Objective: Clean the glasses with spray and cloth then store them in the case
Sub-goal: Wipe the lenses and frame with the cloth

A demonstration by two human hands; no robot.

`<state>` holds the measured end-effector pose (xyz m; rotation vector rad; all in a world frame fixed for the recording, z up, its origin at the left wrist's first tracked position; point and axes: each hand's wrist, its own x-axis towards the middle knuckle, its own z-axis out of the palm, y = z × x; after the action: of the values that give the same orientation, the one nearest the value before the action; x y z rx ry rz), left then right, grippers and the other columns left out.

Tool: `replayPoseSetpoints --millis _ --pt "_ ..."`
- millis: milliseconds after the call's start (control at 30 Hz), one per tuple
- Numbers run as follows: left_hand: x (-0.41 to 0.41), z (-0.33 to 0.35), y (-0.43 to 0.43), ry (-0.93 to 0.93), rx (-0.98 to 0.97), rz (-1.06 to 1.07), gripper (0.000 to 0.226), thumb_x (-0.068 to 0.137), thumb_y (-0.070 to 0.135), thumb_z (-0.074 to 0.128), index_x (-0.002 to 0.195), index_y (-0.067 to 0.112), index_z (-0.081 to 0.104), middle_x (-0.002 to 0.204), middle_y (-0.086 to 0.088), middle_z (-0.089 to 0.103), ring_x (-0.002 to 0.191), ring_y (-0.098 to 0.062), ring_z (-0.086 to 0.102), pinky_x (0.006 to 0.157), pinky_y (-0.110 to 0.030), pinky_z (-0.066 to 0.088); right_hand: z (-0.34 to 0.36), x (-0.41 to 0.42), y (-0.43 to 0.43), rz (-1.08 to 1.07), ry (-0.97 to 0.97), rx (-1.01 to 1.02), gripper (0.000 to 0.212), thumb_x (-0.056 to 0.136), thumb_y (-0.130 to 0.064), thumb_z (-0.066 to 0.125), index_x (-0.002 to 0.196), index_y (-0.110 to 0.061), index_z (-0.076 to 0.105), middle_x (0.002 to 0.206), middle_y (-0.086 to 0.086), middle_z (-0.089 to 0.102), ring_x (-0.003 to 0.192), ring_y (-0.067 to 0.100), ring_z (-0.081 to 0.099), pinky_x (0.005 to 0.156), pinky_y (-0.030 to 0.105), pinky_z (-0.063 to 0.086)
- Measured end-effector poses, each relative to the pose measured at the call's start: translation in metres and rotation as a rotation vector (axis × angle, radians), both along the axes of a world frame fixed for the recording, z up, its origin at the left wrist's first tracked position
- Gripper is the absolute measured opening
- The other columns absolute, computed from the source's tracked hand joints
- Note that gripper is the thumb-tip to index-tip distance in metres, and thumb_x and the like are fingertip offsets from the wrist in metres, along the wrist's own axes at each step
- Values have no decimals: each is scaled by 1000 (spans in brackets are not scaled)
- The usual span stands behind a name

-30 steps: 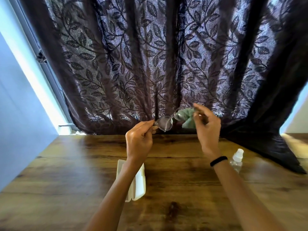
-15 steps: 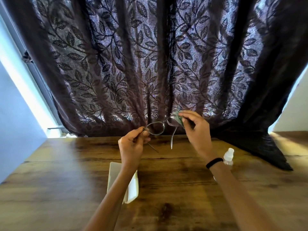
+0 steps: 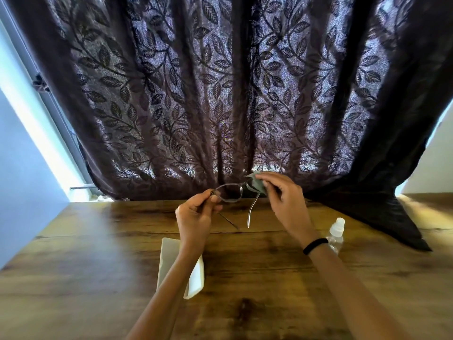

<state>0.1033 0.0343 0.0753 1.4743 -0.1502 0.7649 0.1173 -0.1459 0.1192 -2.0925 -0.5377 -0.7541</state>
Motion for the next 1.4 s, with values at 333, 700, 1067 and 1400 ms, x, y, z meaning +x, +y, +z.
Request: replayPoseSetpoints --millis 333,700,1067,1400 --pt "0 1 -6 -13 -23 -1 28 82 -6 58 104 10 62 77 3 69 61 -4 67 59 -17 55 4 -9 17 23 -81 -13 21 83 -2 61 102 -9 69 102 0 69 99 8 55 90 10 39" --pt "-4 0 -4 -30 -48 -37 28 82 -5 58 94 19 66 76 13 73 63 -7 67 60 -16 54 4 3 -6 -126 11 114 20 84 -3 61 101 -9 69 97 0 68 93 10 57 82 9 43" --pt "-4 3 -6 -37 -38 -29 37 83 -9 57 91 25 67 75 12 72 64 -7 68 60 -16 54 9 -4 9 -56 -91 29 20 82 -4 63 101 -7 68 96 3 71 89 14 58 78 19 44" --pt "-3 6 -10 -41 -60 -20 34 82 -8 57 92 23 67 74 10 71 64 -6 67 61 -16 54 8 -6 14 -80 -71 71 20 82 -4 63 101 -7 69 96 2 70 89 11 57 78 12 43"
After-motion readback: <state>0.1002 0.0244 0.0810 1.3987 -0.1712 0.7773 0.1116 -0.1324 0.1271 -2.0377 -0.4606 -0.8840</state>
